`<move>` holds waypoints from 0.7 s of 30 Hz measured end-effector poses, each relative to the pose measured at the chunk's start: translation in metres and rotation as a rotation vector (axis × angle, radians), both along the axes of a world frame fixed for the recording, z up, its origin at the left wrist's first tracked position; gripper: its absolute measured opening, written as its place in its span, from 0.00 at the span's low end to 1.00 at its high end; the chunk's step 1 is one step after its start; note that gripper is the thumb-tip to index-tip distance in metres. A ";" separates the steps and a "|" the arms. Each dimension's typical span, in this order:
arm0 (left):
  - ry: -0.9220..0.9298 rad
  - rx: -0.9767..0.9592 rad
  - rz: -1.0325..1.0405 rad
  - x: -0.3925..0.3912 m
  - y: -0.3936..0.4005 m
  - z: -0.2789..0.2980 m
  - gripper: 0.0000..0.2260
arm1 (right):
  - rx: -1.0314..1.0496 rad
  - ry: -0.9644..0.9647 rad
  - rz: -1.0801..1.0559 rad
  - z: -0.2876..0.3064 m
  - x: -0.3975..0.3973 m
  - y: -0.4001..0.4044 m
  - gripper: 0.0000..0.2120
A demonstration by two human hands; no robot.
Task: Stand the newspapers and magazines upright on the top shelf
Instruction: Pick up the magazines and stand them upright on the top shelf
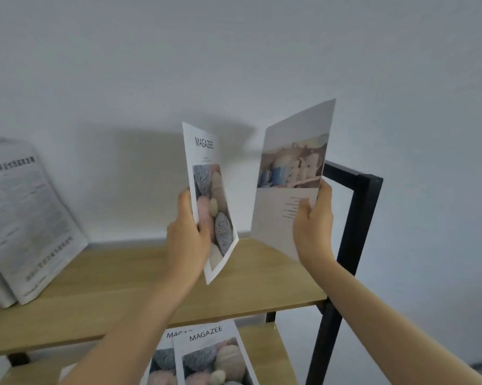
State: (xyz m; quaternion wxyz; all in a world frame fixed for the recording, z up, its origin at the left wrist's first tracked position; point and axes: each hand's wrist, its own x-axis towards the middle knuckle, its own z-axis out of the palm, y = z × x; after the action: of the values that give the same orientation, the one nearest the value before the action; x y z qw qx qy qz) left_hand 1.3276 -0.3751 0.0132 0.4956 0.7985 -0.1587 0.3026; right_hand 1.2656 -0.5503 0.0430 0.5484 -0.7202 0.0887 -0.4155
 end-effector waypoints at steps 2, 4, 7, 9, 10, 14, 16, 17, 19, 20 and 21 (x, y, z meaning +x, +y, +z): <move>0.000 -0.017 0.007 -0.001 -0.010 -0.009 0.19 | 0.044 0.021 0.012 -0.015 0.007 -0.005 0.25; 0.001 0.012 0.009 0.000 -0.019 -0.020 0.21 | 0.070 0.146 0.015 -0.032 0.013 -0.008 0.27; 0.033 0.073 -0.004 0.004 -0.026 -0.033 0.23 | 0.044 0.267 0.021 -0.054 0.014 -0.009 0.28; 0.066 0.090 0.000 0.004 -0.031 -0.035 0.24 | 0.021 0.256 0.034 -0.058 0.015 -0.011 0.28; 0.076 0.099 0.001 0.003 -0.033 -0.035 0.25 | 0.033 0.253 0.041 -0.057 0.017 -0.012 0.29; 0.109 0.155 -0.014 0.003 -0.040 -0.036 0.25 | 0.117 0.261 0.055 -0.056 0.027 -0.012 0.30; 0.149 0.247 -0.020 0.005 -0.043 -0.036 0.25 | 0.115 0.283 0.064 -0.059 0.029 -0.012 0.29; 0.170 0.301 -0.035 0.005 -0.044 -0.037 0.25 | 0.126 0.294 0.075 -0.060 0.030 -0.012 0.28; 0.198 0.368 -0.073 0.005 -0.046 -0.039 0.26 | 0.161 0.338 0.109 -0.059 0.032 -0.015 0.23; 0.197 0.382 -0.087 0.005 -0.047 -0.040 0.26 | 0.169 0.370 0.127 -0.057 0.033 -0.017 0.22; 0.193 0.389 -0.095 0.006 -0.048 -0.041 0.27 | 0.166 0.399 0.140 -0.056 0.034 -0.019 0.20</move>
State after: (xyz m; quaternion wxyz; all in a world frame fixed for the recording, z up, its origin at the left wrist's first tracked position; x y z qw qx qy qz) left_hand 1.3339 -0.4230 -0.0277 0.3587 0.8960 -0.2036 0.1645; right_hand 1.2992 -0.5695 -0.0132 0.6051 -0.7448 0.1791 -0.2170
